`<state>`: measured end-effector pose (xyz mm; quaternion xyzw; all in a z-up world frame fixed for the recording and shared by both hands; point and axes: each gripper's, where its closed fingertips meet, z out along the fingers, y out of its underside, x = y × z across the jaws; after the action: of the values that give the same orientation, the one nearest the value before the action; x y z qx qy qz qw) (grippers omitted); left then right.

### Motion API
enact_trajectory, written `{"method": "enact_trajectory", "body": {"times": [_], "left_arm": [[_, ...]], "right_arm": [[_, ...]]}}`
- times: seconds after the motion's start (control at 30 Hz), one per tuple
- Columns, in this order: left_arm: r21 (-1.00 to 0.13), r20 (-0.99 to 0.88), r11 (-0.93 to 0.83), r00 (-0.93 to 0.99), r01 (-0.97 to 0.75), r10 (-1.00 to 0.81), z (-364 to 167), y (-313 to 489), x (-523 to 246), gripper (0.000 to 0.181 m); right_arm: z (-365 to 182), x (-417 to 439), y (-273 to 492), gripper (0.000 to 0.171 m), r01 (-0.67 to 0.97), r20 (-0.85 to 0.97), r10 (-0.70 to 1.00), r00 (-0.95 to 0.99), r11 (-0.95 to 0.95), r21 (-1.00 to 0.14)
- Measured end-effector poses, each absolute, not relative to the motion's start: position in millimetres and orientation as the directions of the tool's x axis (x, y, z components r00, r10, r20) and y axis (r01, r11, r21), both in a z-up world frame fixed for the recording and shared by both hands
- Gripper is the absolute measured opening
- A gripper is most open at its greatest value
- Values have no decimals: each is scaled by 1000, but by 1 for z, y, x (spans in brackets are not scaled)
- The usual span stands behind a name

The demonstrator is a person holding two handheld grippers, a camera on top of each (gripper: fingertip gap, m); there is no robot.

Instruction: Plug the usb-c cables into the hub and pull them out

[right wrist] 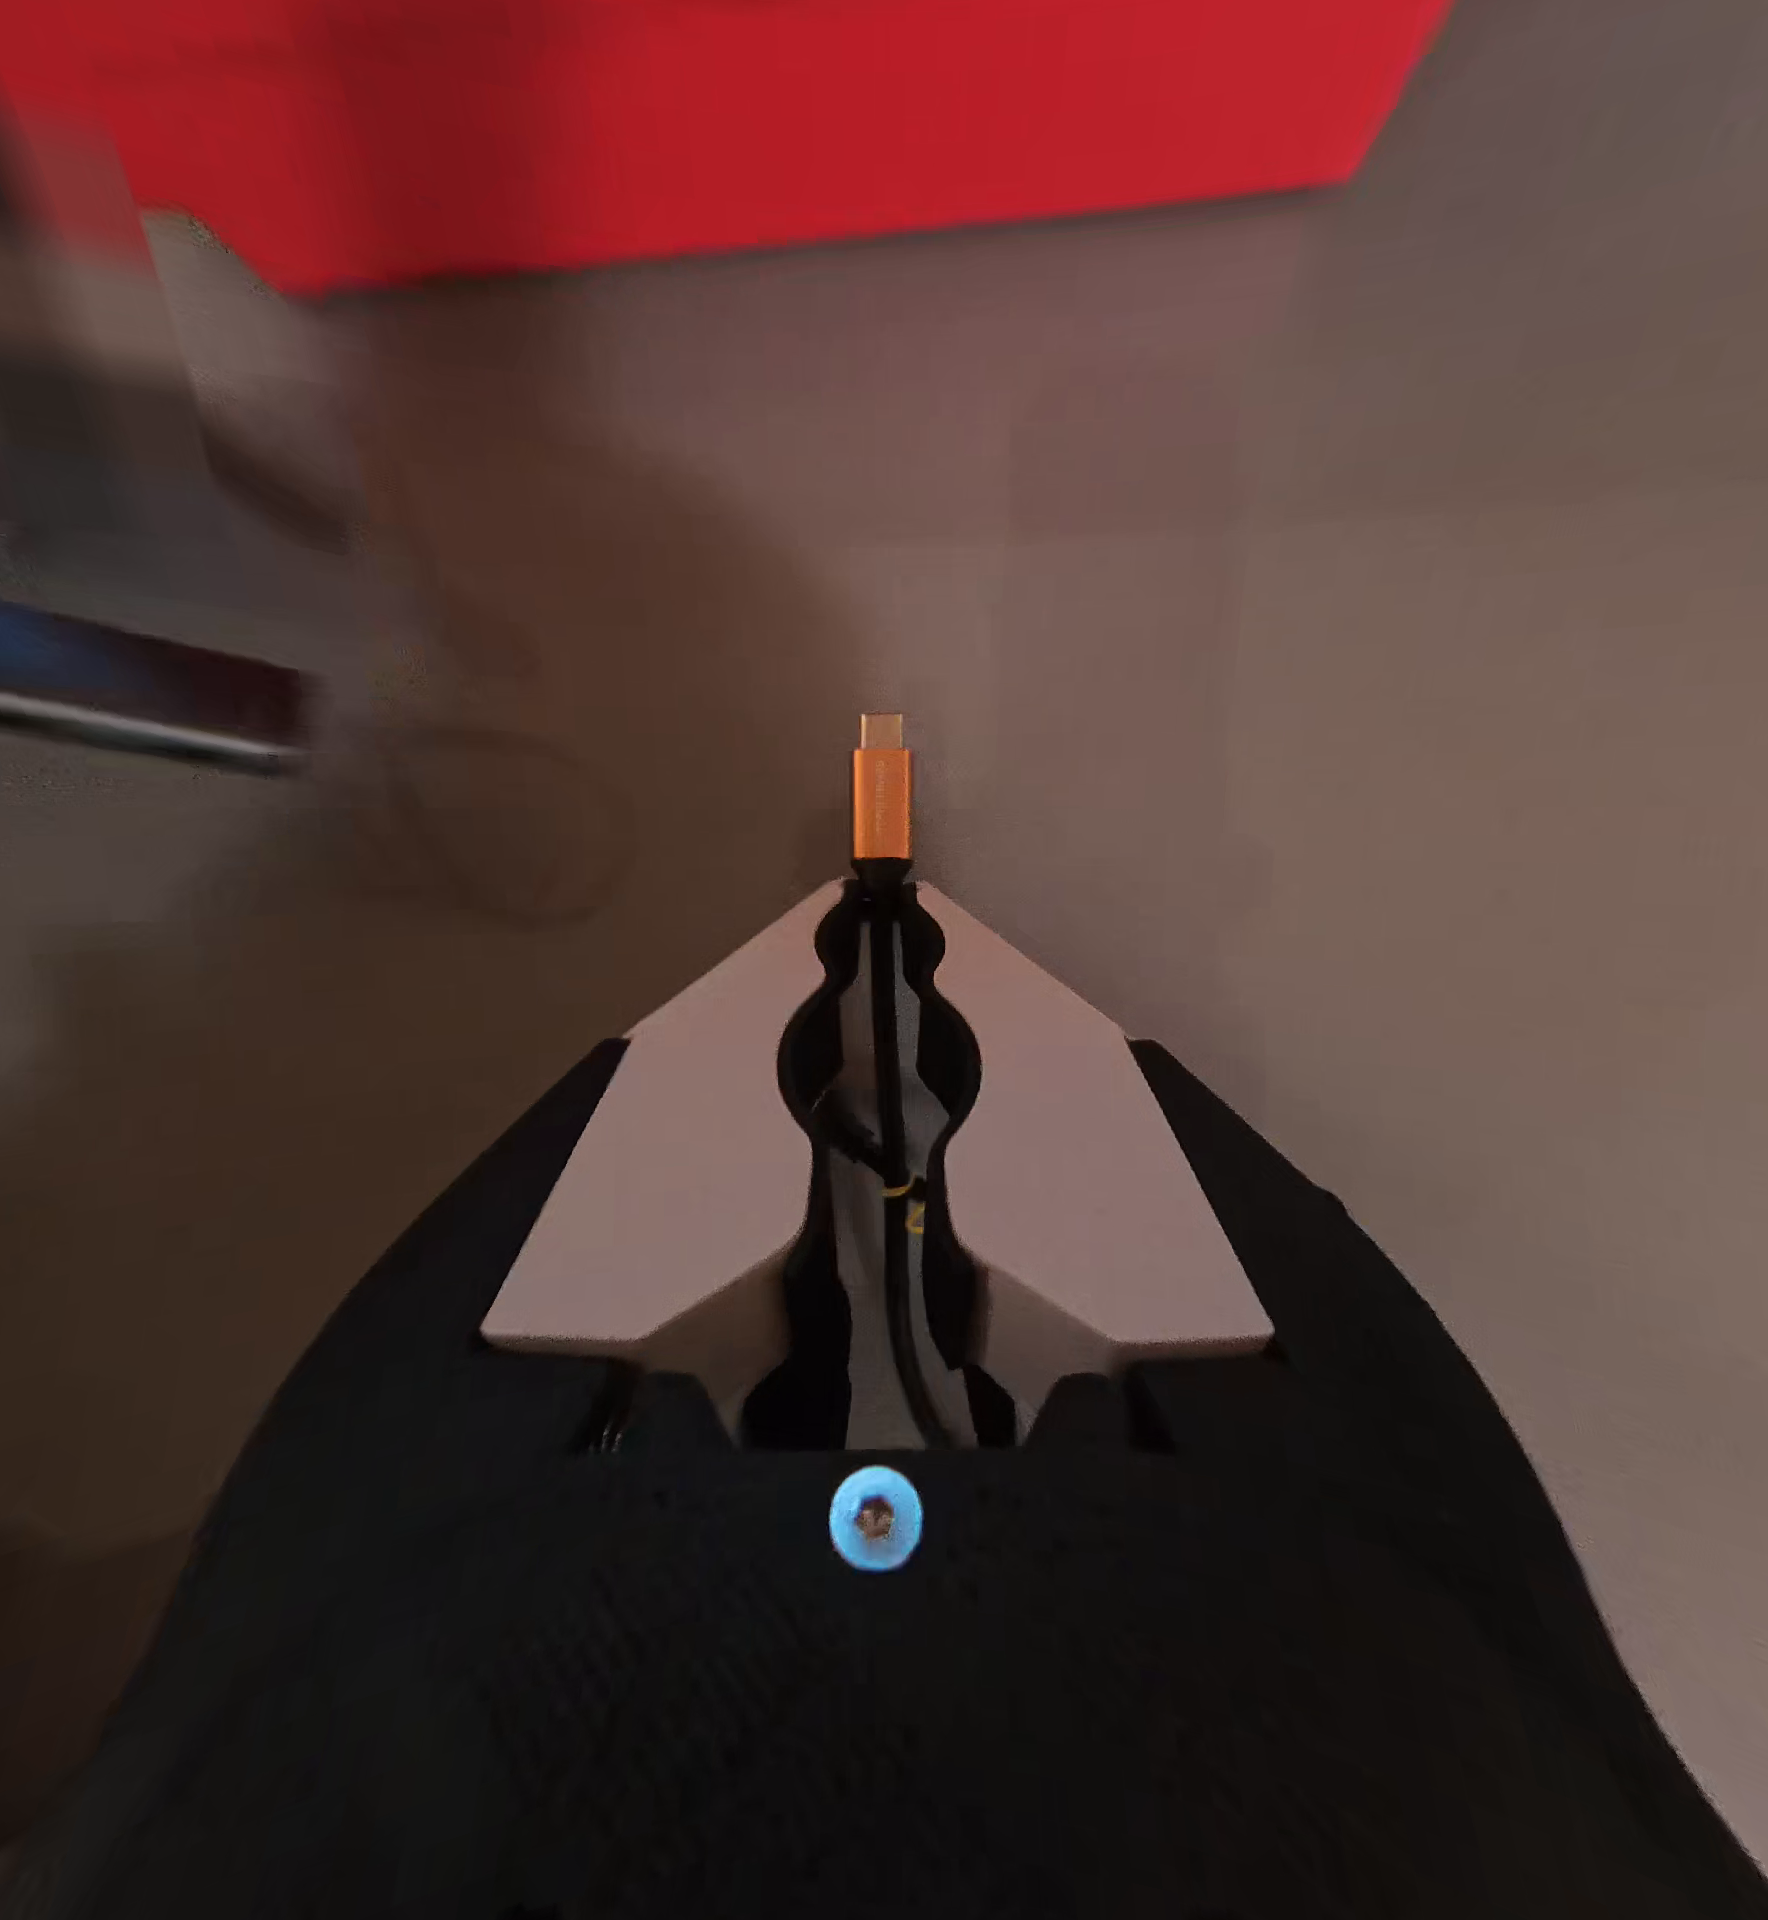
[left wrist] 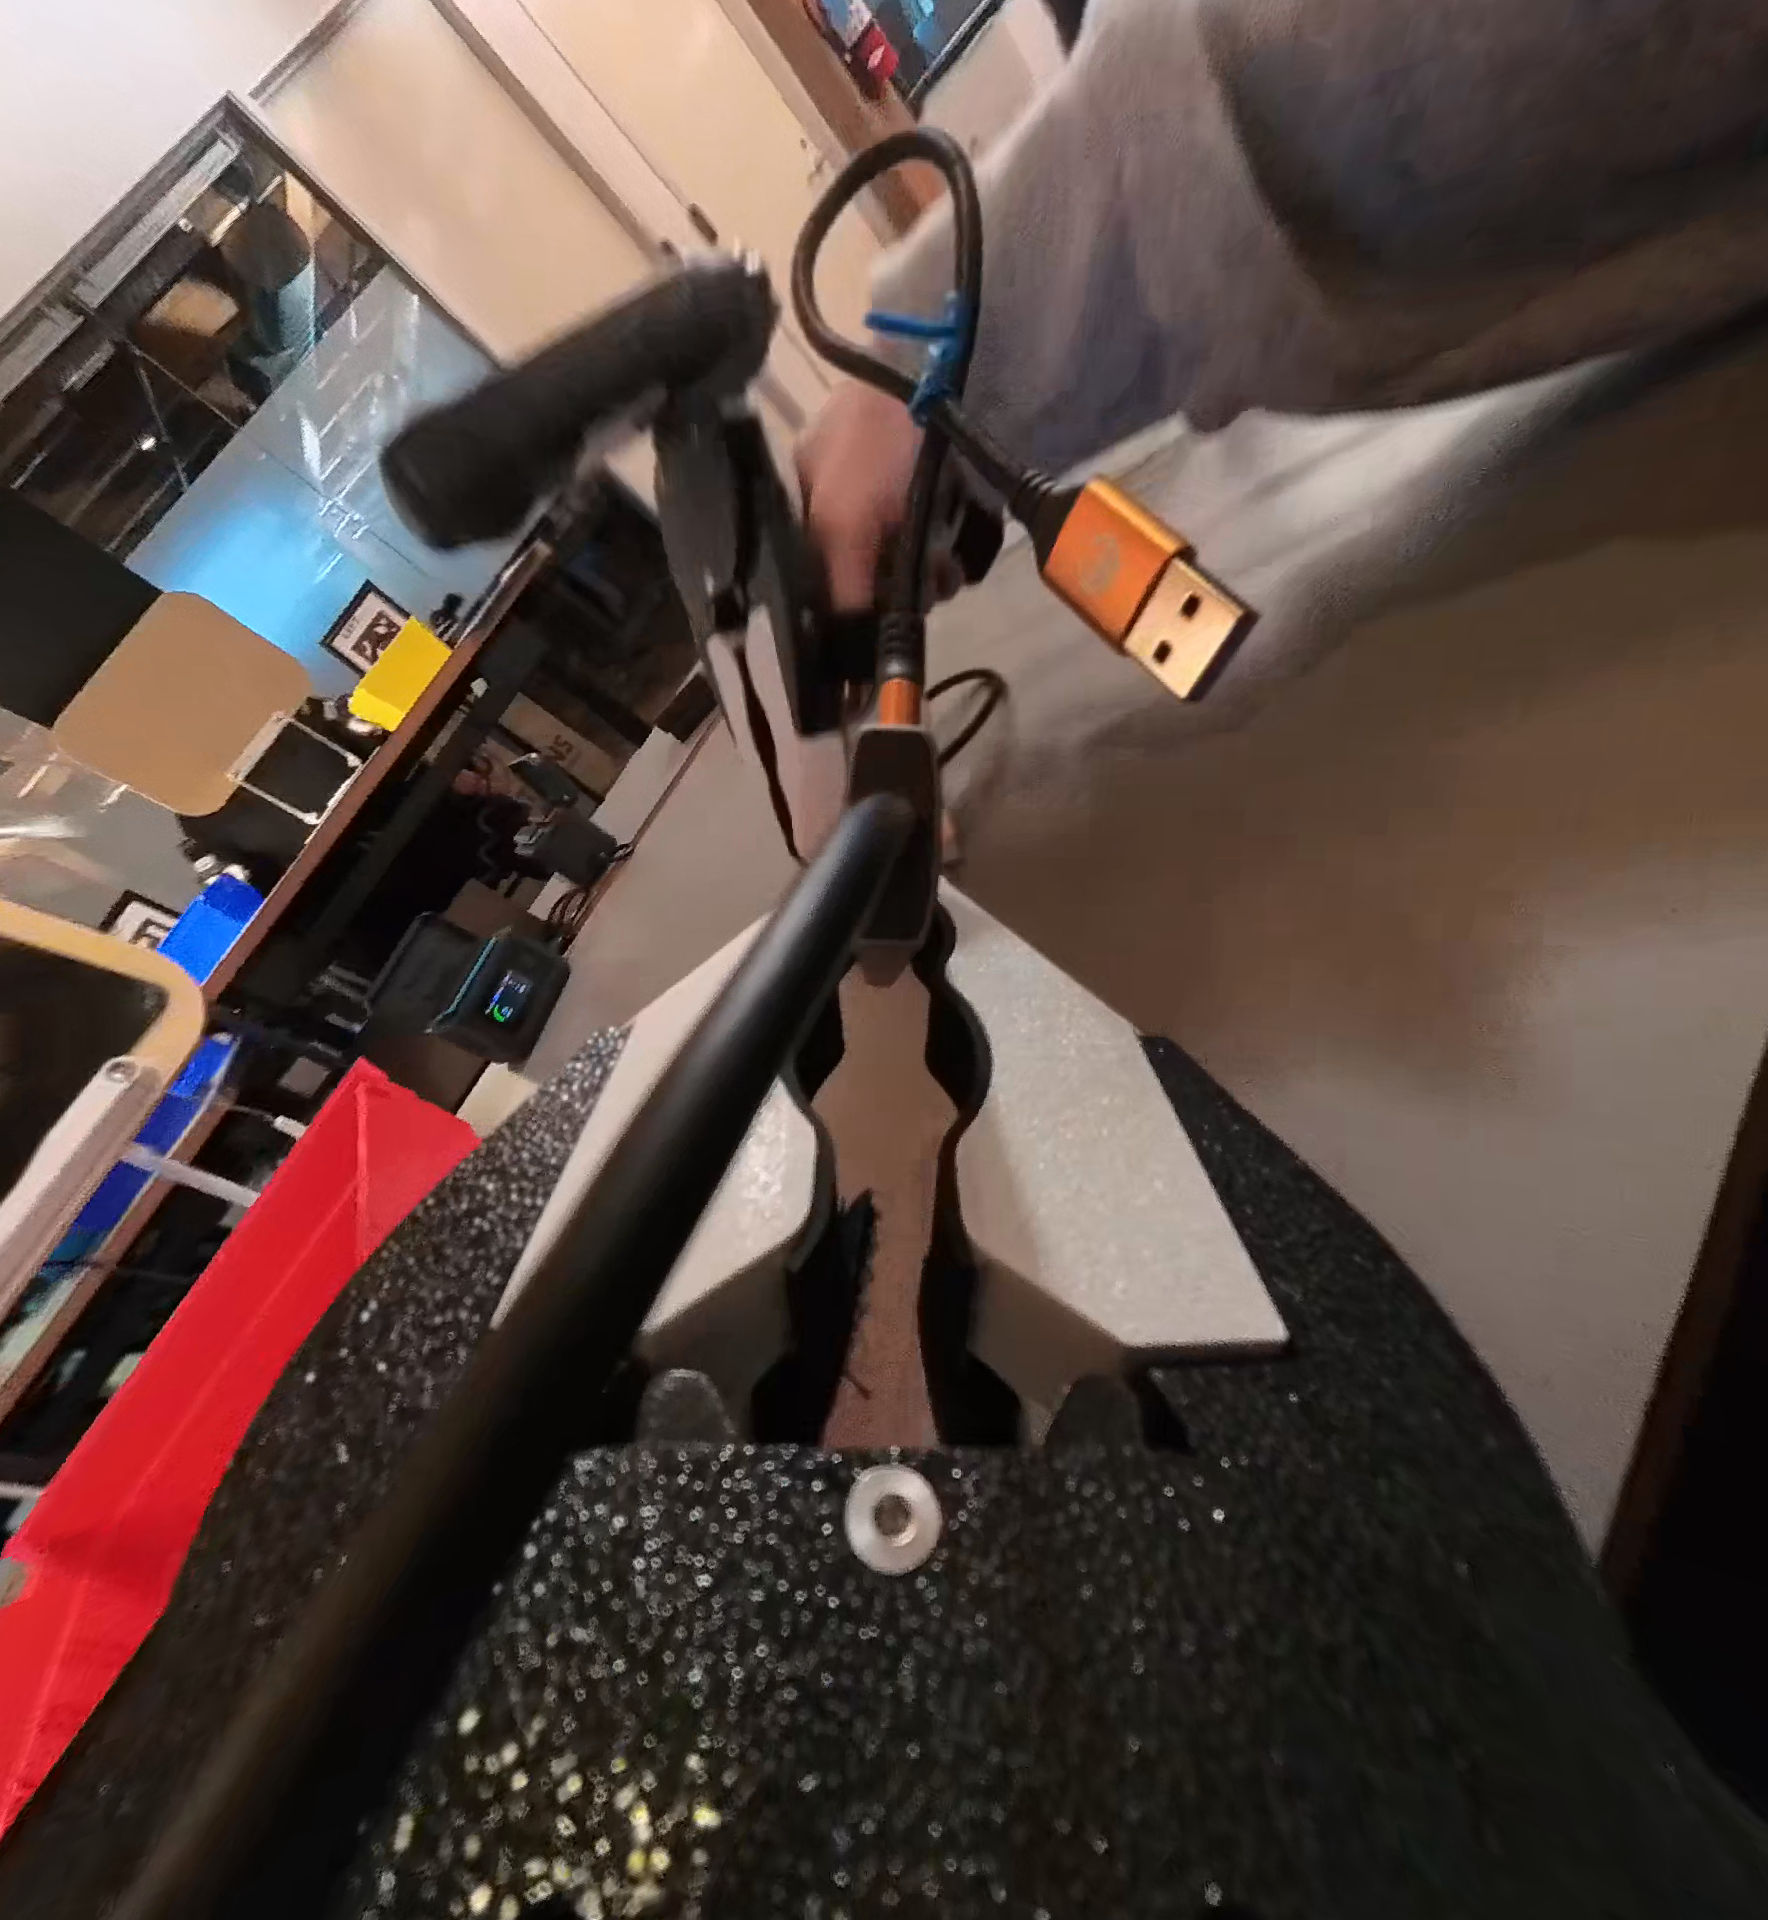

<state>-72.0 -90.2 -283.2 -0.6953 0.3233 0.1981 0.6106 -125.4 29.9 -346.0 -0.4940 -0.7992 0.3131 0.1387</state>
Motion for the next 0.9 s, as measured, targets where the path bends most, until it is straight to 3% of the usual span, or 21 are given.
{"method": "enact_trajectory", "body": {"times": [0.03,0.17,0.4,0.9], "left_arm": [[-710,-681,-59,706,-701,-196,-286,-88,-74,6],[-665,-721,-75,665,-743,-196,-298,-82,-75,6],[-560,-786,-136,576,-817,-226,-322,-74,-78,6],[-521,-781,-167,546,-837,-302,-339,-71,-77,7]], "right_arm": [[-335,-118,21,5,697,-121,866,-485,300,-652],[-313,-82,-9,5,722,-243,807,-538,293,-627],[-320,-52,-38,5,791,-338,757,-560,366,-491],[-342,-45,-59,5,819,-399,719,-569,454,-351]]}}
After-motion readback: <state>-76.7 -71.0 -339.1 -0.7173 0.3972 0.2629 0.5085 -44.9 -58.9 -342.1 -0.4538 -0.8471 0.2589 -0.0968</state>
